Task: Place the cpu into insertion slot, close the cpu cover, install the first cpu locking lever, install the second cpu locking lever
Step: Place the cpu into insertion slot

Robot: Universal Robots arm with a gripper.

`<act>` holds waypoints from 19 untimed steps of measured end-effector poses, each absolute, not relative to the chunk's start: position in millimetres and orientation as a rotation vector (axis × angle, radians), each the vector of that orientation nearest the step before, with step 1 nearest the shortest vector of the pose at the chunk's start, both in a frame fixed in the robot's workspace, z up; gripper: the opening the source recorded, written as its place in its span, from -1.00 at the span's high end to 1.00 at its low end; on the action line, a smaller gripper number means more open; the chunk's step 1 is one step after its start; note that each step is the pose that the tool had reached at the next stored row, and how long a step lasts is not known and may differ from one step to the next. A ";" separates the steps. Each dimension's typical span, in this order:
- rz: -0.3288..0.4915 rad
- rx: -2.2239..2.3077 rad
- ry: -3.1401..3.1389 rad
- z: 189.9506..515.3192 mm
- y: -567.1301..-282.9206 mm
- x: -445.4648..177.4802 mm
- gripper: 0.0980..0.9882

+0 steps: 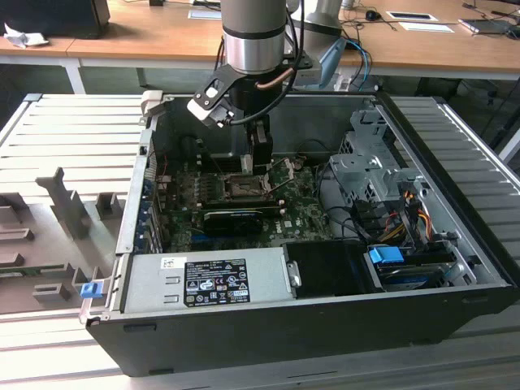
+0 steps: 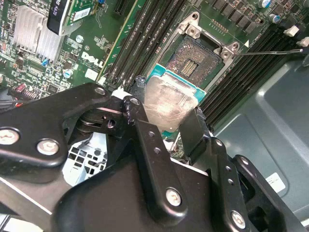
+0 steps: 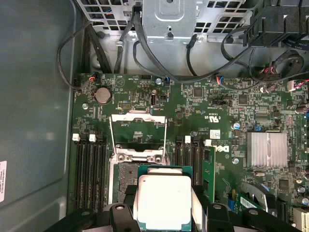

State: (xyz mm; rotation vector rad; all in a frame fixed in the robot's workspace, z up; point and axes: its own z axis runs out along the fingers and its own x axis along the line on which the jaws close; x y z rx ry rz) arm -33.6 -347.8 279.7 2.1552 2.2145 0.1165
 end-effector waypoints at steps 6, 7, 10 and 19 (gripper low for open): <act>0.117 2.155 2.214 277.3 -347.7 -33.8 0.03; 0.117 2.155 2.214 277.0 -347.6 -33.8 0.03; 0.116 2.155 2.214 276.4 -347.2 -33.9 0.03; 0.117 2.155 2.215 274.6 -346.9 -34.0 0.03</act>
